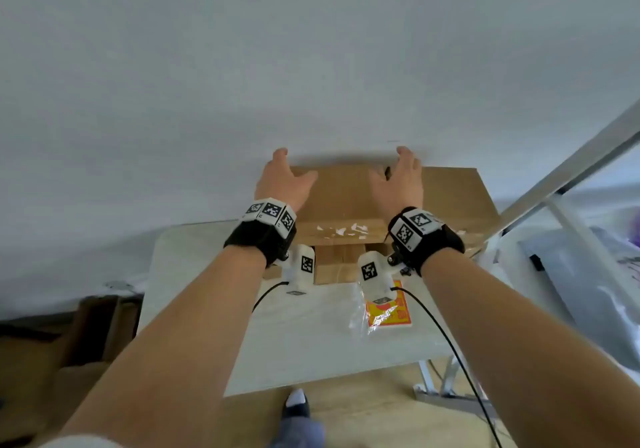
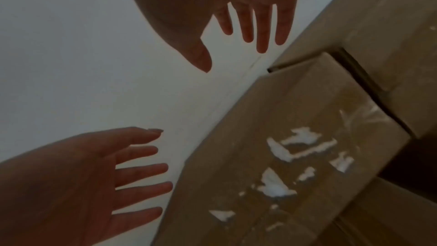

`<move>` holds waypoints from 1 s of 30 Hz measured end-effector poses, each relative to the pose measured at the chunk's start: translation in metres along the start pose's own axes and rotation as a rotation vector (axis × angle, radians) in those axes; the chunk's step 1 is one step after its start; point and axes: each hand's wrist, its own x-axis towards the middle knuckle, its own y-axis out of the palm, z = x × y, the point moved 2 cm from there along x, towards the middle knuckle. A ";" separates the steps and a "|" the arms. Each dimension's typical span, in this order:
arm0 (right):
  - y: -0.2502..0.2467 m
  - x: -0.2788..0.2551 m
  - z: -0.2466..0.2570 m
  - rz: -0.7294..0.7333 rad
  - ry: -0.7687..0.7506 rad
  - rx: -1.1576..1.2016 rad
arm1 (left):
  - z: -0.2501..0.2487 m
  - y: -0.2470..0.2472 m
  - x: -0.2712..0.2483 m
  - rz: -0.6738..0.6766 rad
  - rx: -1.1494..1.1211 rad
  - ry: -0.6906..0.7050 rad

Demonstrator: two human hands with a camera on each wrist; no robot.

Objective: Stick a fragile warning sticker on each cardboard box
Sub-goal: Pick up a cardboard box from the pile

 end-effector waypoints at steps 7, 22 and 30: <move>0.026 0.000 -0.018 0.027 0.059 -0.182 | 0.024 0.023 0.005 0.104 0.002 -0.142; 0.006 0.001 -0.022 0.036 0.110 0.232 | 0.036 0.018 -0.018 -0.093 -0.008 -0.231; -0.017 -0.012 0.011 0.126 -0.129 0.427 | 0.024 -0.019 -0.057 -0.274 -0.062 -0.297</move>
